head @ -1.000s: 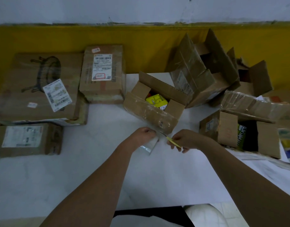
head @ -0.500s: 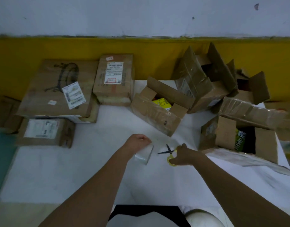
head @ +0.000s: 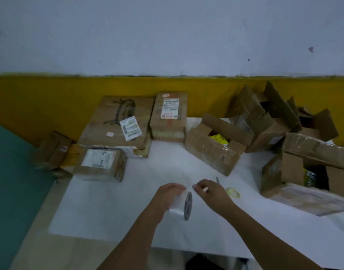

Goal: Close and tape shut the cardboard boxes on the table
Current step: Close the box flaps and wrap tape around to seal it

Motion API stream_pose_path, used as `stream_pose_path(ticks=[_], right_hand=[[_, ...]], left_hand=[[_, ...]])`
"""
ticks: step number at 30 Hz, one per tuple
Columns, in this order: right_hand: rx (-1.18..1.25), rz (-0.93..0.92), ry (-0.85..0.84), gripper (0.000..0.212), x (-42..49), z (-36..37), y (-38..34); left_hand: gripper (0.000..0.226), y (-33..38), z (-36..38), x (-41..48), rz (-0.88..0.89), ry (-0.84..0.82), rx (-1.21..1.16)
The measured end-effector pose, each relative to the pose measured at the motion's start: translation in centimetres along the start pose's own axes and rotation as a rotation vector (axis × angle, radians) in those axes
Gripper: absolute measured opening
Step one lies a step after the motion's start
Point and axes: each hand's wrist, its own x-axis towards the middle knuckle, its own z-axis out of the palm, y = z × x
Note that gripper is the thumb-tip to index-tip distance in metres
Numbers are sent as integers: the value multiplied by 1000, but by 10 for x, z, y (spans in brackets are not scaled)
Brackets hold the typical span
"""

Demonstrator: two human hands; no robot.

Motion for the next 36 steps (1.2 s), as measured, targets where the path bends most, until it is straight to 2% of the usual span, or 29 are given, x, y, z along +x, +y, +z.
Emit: stream_pose_path(ticks=[1, 3, 6, 8, 11, 14, 16, 18, 24, 27, 32, 36], right_hand=[[100, 25, -96, 36, -9, 9, -20], [76, -1, -186, 40, -26, 31, -52], [-35, -50, -157, 37, -52, 70, -87], [-81, -76, -213, 30, -71, 102, -105], [-73, -116, -226, 19, -101, 145, -123], [-111, -187, -170, 20, -122, 176, -132], [-143, -219, -161, 25, -129, 191, -136], [-166, -242, -154, 28, -129, 203, -136], [-293, -252, -161, 27, -112, 223, -122], [-310, -282, -113, 29, -99, 229, -115], [-255, -268, -8, 30, -76, 239, -88], [-267, -281, -10, 27, -41, 249, -72]], left_hand=[[21, -6, -9, -6, -26, 16, 6], [23, -25, -33, -24, -33, 34, 21], [20, -56, -75, -59, 22, 44, 28], [16, -80, -100, -78, 28, 44, 80], [14, -116, -130, -94, 21, 61, 74], [24, -154, -147, -102, 10, 76, -15], [46, -173, -153, -106, -48, 92, -39], [59, -186, -157, -104, -93, 111, -70], [74, -209, -151, -86, -38, 149, -27], [80, -227, -143, -65, -65, 165, 57], [87, -243, -118, -26, -41, 200, 29], [92, -239, -106, 1, 13, 362, 56]])
